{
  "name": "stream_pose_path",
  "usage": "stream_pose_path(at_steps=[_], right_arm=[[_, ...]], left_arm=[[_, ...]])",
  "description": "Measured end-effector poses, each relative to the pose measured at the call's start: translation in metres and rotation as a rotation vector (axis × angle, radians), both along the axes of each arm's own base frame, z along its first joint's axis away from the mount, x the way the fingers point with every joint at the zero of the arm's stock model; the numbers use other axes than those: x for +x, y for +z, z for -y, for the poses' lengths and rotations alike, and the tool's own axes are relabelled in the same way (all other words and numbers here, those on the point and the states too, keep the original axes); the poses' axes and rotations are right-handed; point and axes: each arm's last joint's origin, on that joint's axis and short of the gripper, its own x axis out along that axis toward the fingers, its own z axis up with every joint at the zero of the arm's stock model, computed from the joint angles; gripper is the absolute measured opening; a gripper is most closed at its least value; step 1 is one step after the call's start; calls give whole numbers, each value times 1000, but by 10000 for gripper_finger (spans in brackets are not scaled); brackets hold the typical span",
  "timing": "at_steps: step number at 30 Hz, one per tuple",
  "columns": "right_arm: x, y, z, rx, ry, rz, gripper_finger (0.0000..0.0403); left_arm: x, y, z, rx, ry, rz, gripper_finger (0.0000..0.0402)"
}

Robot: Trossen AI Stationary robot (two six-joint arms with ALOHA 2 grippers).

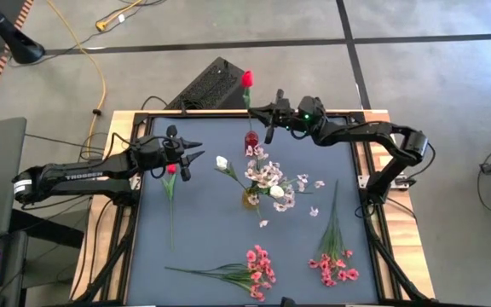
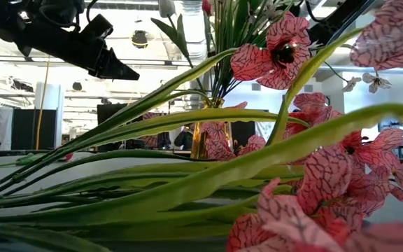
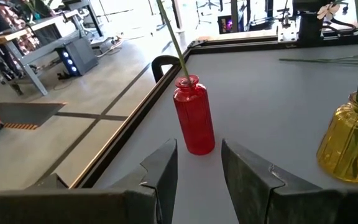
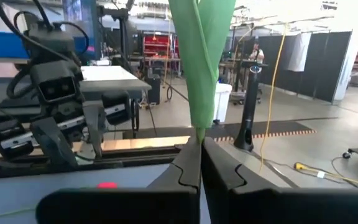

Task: Sort flowers into vase by color
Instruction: Put the right red flower into the red flower vase, then put the red flower into the red flower vase

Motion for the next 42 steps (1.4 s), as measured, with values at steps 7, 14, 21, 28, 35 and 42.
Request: stream_pose_path(at_steps=[7,14,21,28,35,42], right_arm=[[0,-5,0,22,2,-46,50],[1,-6,0,26,2,-53,53],[1,-6,0,41,3,-53,67],[0,-10,1,62,1,-89,138],[-8,-8,1,147,-11,-281,212],[-21,8,-6,156,-12,-434,234]], left_arm=[[0,-1,0,-3,0,-8,115],[0,-2,0,-6,0,-15,115],[0,-2,0,-7,0,-17,115],[0,-2,0,-8,0,-20,115],[0,-2,0,-10,0,-21,115],[0,-2,0,-25,-1,-15,115]])
